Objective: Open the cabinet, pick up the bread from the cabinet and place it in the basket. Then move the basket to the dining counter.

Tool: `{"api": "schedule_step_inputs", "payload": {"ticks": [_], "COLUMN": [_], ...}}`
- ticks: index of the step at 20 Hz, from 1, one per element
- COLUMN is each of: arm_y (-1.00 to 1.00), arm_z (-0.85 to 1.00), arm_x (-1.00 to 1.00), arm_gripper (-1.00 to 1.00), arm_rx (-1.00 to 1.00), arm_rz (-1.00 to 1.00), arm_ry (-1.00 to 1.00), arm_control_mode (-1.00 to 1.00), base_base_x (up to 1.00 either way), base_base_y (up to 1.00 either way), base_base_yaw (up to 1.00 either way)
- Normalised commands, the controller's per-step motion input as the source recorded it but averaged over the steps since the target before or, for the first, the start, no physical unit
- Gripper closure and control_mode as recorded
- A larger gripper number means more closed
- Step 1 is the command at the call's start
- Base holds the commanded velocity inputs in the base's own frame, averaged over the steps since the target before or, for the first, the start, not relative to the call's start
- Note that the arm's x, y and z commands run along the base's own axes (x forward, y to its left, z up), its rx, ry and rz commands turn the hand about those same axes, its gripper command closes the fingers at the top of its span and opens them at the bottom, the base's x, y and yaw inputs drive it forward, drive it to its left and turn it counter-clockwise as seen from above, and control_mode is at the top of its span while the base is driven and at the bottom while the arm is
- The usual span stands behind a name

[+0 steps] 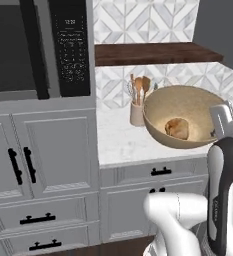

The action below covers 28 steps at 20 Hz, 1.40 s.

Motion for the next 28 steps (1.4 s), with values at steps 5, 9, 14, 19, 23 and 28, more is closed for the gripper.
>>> {"api": "schedule_step_inputs", "payload": {"ticks": [5,9,14,19,23,28], "arm_y": [0.0,0.0,0.0,0.0,0.0,0.0], "arm_z": [0.0,0.0,0.0,0.0,0.0,0.0], "arm_x": [0.0,0.0,0.0,0.0,0.0,0.0], "arm_gripper": [1.0,1.0,1.0,1.0,1.0,1.0], "arm_rx": [0.0,0.0,0.0,0.0,0.0,0.0], "arm_rz": [0.0,0.0,0.0,0.0,0.0,0.0], "arm_ry": [0.0,0.0,0.0,0.0,0.0,0.0], "arm_control_mode": [1.0,1.0,1.0,1.0,1.0,1.0], "base_base_x": [-0.47,-0.01,0.0,0.74,1.0,1.0], "base_base_y": [0.91,0.64,0.31,0.91,1.0,1.0], "base_base_yaw": [0.53,0.84,0.96,0.27,0.0,0.0]}}
